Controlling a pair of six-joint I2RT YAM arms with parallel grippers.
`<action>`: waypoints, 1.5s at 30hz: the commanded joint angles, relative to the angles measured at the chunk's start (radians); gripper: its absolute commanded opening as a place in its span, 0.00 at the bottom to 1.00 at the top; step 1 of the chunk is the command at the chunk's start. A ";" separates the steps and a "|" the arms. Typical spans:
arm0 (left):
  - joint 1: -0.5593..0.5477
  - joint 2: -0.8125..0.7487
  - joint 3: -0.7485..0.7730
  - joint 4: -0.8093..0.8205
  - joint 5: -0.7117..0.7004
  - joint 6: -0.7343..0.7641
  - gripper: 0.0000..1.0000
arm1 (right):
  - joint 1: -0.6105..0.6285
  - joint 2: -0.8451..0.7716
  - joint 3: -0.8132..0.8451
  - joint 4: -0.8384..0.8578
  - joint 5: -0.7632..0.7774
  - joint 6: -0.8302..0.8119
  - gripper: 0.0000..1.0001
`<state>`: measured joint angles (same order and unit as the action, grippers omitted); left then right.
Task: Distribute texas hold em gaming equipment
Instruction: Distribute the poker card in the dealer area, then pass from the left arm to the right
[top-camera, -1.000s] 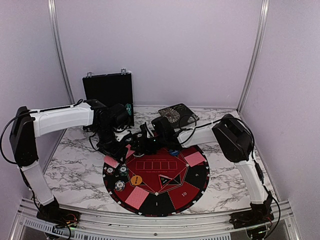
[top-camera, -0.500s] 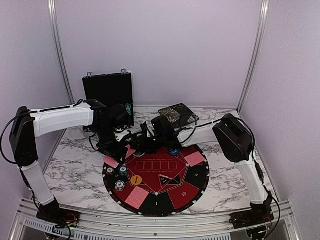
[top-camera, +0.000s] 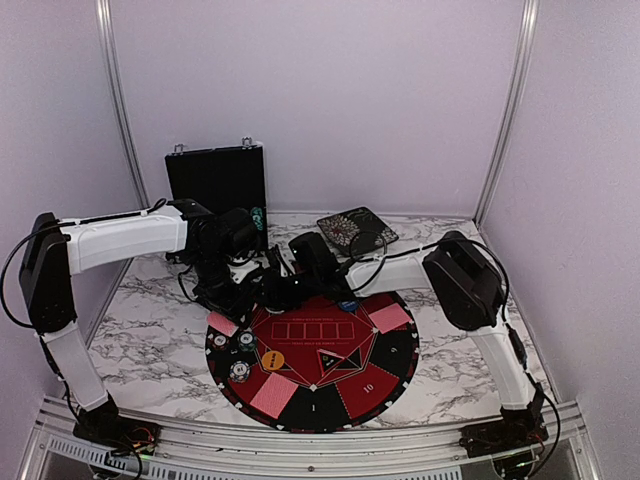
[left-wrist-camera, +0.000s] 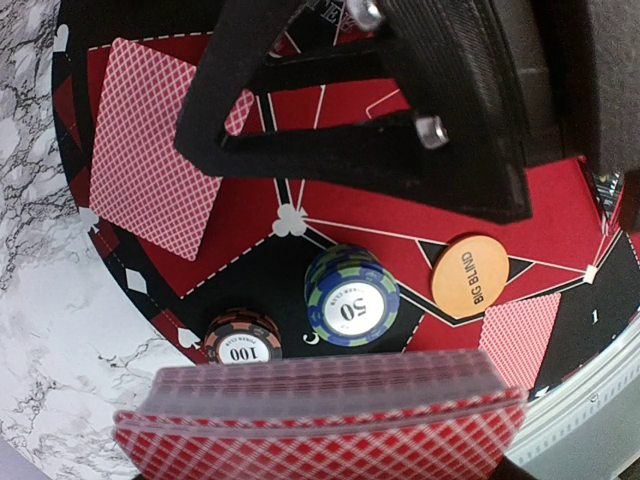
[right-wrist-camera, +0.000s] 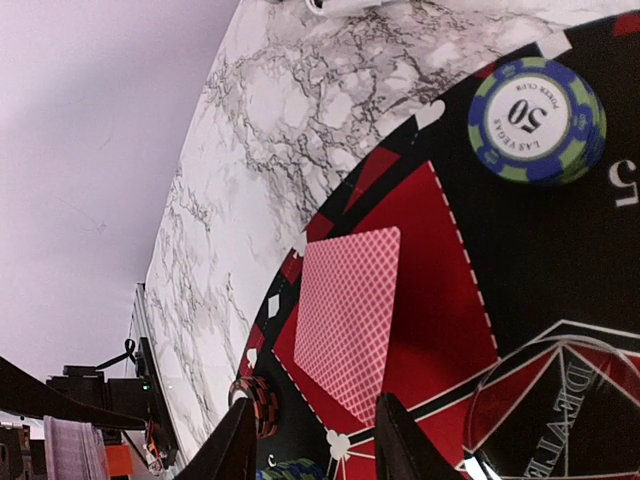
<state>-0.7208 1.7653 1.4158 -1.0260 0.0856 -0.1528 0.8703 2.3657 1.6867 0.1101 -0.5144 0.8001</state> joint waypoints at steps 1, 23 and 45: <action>0.005 -0.033 -0.003 -0.022 0.005 0.005 0.22 | 0.003 0.015 0.044 -0.023 -0.002 -0.012 0.39; 0.001 -0.018 0.000 -0.021 0.028 0.006 0.22 | -0.067 -0.209 -0.199 0.091 0.005 0.007 0.40; -0.114 0.083 0.091 -0.019 0.043 -0.003 0.22 | -0.102 -0.434 -0.597 0.400 -0.218 0.202 0.60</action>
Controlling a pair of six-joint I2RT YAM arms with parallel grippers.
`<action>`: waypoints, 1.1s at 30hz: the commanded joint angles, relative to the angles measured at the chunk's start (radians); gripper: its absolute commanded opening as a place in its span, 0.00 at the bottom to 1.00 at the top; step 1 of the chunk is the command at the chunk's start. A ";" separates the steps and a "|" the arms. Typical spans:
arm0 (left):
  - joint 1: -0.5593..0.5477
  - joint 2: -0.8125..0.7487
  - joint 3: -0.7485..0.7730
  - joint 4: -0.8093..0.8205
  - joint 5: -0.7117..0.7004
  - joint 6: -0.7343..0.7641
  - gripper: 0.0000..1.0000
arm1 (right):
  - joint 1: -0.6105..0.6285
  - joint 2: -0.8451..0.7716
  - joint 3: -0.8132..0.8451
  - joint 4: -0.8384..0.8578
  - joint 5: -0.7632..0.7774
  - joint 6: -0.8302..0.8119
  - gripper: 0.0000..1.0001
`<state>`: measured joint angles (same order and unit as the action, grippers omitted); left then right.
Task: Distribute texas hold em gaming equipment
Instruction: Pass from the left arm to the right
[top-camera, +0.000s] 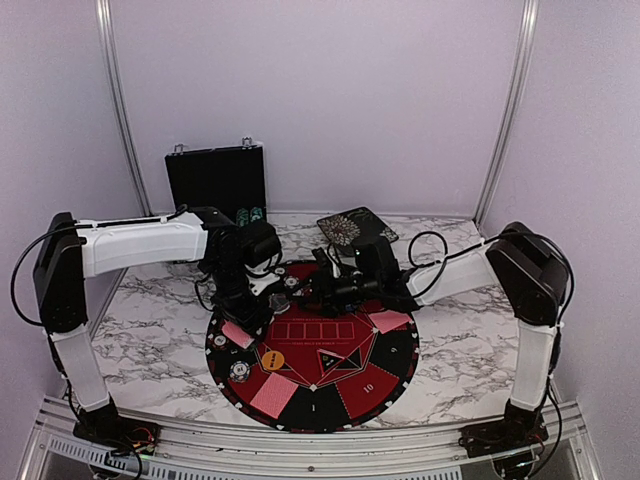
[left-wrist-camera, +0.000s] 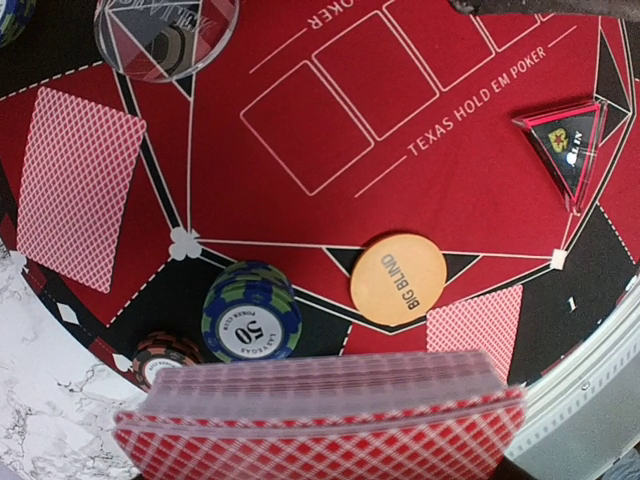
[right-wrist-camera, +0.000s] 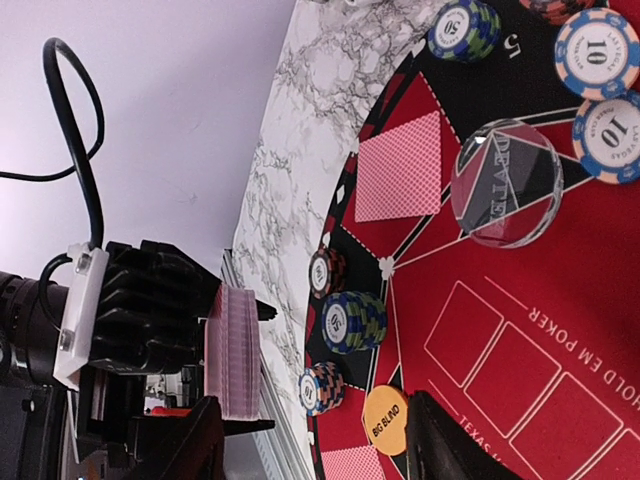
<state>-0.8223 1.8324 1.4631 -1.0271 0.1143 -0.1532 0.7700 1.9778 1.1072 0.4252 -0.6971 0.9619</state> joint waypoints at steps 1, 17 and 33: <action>-0.015 0.018 0.047 -0.018 0.017 -0.001 0.22 | -0.001 -0.045 -0.024 0.095 -0.041 0.046 0.60; -0.034 0.036 0.070 -0.018 0.019 0.004 0.22 | 0.039 0.000 -0.044 0.230 -0.072 0.151 0.61; -0.034 0.035 0.080 -0.019 0.013 0.007 0.22 | 0.050 0.005 -0.094 0.299 -0.062 0.200 0.59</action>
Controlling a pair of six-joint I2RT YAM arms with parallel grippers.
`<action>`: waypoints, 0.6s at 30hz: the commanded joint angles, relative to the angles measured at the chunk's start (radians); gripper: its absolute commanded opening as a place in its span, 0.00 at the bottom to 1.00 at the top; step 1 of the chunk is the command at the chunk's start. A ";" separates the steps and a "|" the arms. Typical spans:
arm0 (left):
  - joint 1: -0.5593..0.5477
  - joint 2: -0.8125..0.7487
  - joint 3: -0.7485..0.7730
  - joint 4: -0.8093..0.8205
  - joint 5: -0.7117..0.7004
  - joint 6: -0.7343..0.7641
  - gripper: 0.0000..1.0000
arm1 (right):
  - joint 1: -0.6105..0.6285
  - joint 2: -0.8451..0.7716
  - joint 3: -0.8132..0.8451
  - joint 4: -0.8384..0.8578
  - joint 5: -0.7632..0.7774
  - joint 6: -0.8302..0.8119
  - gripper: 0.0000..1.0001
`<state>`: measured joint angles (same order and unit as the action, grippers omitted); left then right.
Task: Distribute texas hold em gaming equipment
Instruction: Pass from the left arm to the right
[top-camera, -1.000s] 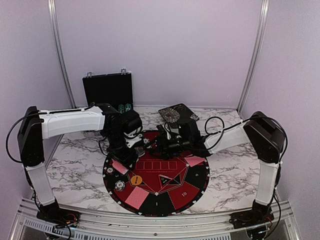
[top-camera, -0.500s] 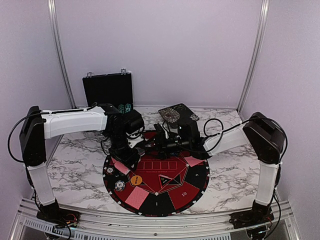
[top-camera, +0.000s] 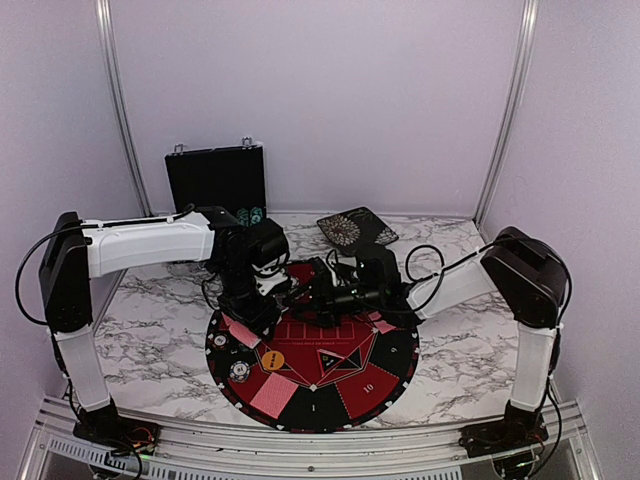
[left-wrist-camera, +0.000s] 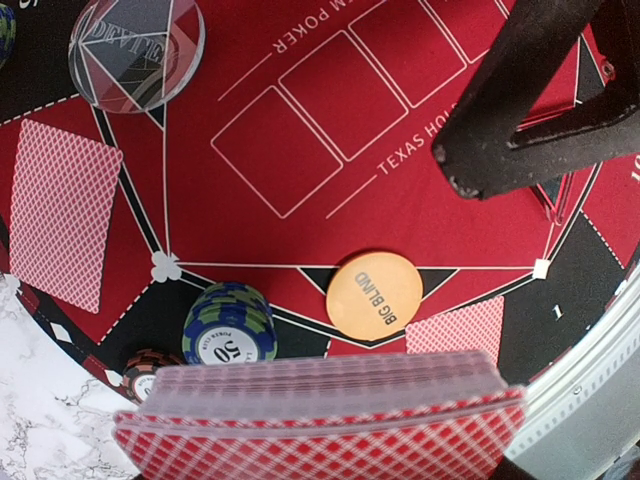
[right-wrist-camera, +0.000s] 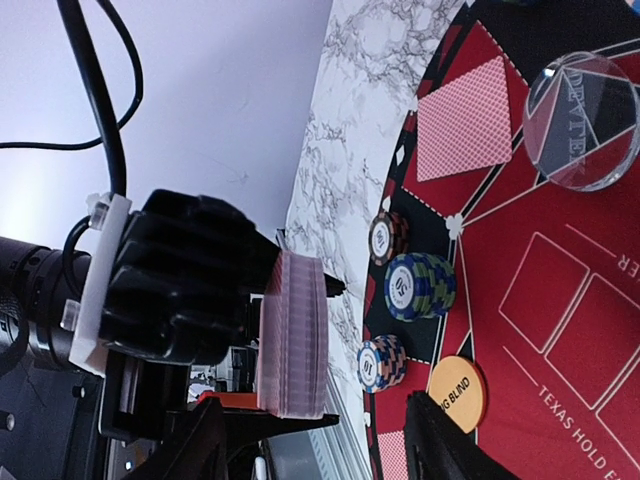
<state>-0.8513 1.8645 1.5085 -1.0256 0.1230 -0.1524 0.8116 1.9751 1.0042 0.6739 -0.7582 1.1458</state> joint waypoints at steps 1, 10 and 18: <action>-0.005 0.004 0.035 -0.019 0.003 0.008 0.22 | 0.009 0.010 0.010 0.056 -0.002 0.022 0.59; -0.005 0.004 0.050 -0.020 0.002 0.006 0.22 | 0.026 0.040 0.015 0.106 0.009 0.075 0.59; -0.005 0.002 0.050 -0.021 0.005 0.004 0.22 | 0.040 0.071 0.039 0.152 0.007 0.106 0.59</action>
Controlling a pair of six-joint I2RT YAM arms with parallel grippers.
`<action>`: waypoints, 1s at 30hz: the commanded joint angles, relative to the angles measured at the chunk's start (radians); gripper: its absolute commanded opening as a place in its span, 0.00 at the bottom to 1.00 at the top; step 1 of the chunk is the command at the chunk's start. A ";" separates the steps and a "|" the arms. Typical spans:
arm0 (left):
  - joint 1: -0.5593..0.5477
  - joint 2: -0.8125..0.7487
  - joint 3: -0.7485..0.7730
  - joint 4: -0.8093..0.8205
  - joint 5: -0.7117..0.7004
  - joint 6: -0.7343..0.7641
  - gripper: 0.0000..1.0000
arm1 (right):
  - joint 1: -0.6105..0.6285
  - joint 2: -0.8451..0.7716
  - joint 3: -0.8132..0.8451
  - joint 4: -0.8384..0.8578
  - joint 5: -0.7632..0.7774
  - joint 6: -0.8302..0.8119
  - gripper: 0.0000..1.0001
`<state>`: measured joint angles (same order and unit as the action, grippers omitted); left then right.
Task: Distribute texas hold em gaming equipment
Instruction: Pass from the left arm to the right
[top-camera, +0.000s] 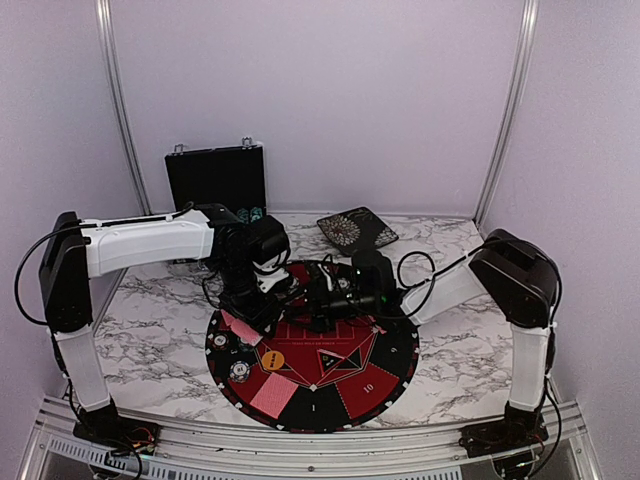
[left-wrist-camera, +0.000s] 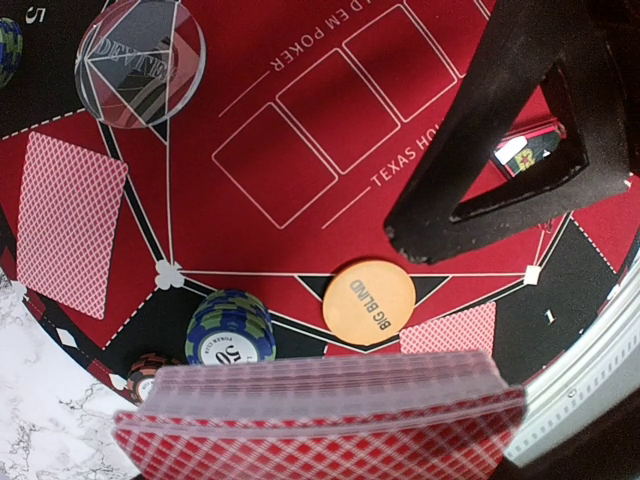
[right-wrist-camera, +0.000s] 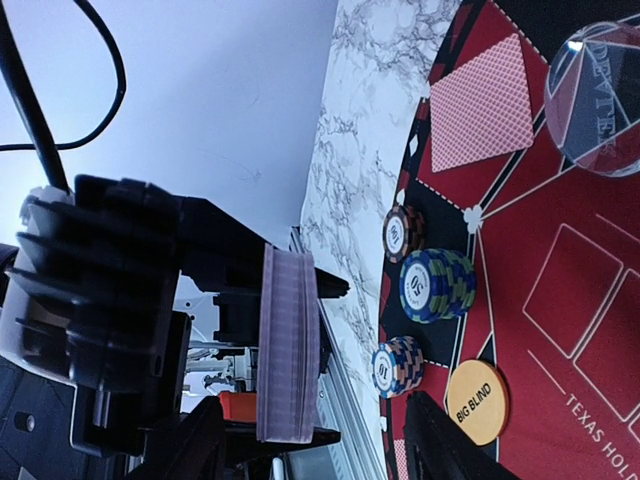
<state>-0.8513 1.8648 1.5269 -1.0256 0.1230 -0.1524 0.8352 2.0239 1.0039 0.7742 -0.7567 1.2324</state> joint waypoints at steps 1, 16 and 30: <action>-0.005 0.002 0.032 -0.021 0.005 0.004 0.22 | 0.017 0.025 0.044 0.048 0.006 0.018 0.59; -0.005 -0.005 0.027 -0.019 0.002 0.003 0.22 | 0.034 0.092 0.118 0.053 0.010 0.035 0.58; -0.005 -0.006 0.038 -0.013 -0.006 -0.001 0.22 | 0.042 0.119 0.126 0.088 0.001 0.067 0.48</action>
<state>-0.8513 1.8648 1.5311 -1.0256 0.1223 -0.1528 0.8669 2.1258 1.0973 0.8200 -0.7513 1.2877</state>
